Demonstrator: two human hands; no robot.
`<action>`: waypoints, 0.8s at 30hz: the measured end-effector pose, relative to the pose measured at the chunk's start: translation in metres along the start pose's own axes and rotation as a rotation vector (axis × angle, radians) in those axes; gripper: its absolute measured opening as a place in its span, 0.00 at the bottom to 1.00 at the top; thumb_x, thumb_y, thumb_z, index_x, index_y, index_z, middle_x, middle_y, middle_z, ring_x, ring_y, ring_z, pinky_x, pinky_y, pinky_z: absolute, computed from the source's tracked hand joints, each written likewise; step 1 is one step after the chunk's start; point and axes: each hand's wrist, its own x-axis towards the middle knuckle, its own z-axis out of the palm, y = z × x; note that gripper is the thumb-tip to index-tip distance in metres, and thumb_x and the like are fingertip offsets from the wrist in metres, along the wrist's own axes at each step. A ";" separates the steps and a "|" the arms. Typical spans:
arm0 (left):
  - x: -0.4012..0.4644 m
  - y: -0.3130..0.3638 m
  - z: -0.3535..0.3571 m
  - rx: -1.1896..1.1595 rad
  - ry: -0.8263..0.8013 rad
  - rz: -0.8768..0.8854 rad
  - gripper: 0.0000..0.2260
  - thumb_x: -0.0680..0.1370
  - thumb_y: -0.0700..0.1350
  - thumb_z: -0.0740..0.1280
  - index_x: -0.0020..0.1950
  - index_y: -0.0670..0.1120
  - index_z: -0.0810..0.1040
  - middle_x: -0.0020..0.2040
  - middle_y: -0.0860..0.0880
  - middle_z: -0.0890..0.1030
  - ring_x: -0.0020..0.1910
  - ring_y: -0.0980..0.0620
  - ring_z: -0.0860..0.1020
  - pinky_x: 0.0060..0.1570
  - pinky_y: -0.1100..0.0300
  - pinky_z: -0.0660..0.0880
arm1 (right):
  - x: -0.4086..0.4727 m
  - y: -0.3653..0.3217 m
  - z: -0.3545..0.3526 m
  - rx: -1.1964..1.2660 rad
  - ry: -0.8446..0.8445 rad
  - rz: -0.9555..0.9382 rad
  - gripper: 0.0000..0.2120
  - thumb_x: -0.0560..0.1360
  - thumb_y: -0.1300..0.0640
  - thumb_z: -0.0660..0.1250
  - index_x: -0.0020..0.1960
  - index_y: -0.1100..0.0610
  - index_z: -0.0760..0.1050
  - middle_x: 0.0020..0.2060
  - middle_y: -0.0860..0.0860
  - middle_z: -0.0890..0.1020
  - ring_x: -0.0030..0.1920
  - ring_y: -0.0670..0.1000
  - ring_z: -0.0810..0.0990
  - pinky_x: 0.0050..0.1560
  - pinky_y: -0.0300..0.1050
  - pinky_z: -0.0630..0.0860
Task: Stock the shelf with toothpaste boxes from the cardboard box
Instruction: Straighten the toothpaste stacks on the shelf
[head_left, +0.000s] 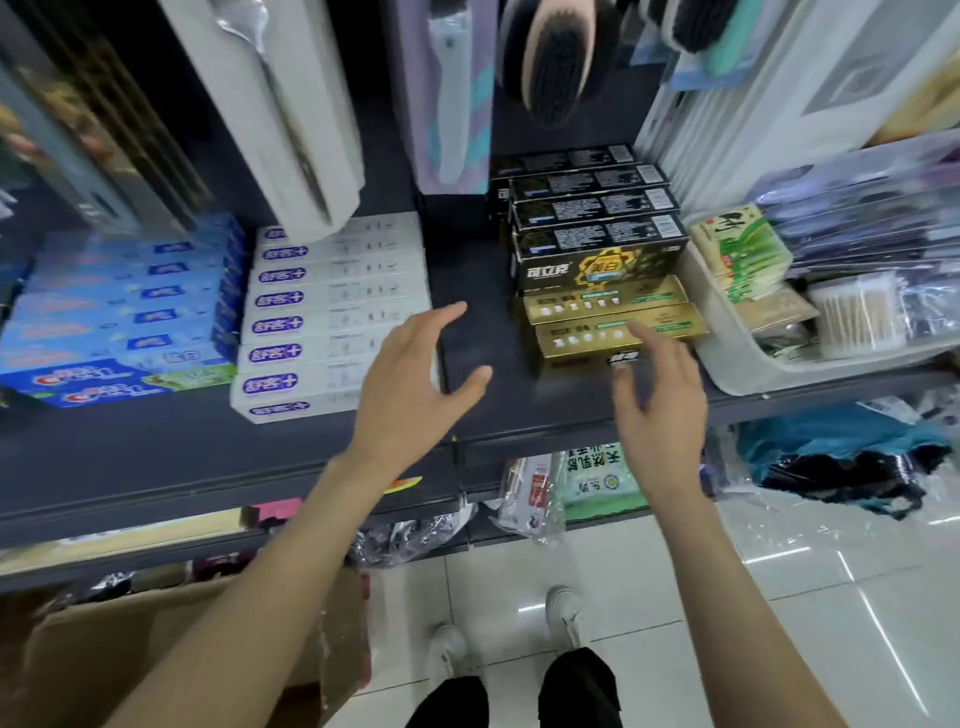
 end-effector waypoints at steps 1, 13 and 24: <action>0.001 0.010 0.018 -0.058 -0.008 -0.033 0.30 0.73 0.54 0.71 0.72 0.52 0.64 0.68 0.53 0.70 0.67 0.54 0.68 0.64 0.64 0.63 | 0.008 0.016 -0.008 -0.003 0.004 0.020 0.18 0.76 0.61 0.61 0.66 0.59 0.71 0.61 0.55 0.76 0.62 0.55 0.73 0.58 0.36 0.63; 0.051 0.037 0.135 -0.286 -0.028 -0.238 0.56 0.68 0.46 0.77 0.73 0.60 0.32 0.78 0.55 0.52 0.71 0.64 0.58 0.62 0.64 0.62 | 0.071 0.085 -0.001 -0.247 -0.324 -0.060 0.30 0.74 0.50 0.58 0.72 0.64 0.62 0.71 0.66 0.63 0.72 0.65 0.60 0.71 0.57 0.59; 0.050 0.012 0.124 -0.371 -0.057 -0.248 0.56 0.69 0.44 0.76 0.73 0.59 0.29 0.78 0.53 0.54 0.75 0.62 0.55 0.74 0.53 0.56 | 0.084 0.088 -0.001 0.063 -0.348 0.009 0.36 0.73 0.52 0.70 0.75 0.58 0.57 0.72 0.57 0.64 0.72 0.55 0.62 0.69 0.44 0.60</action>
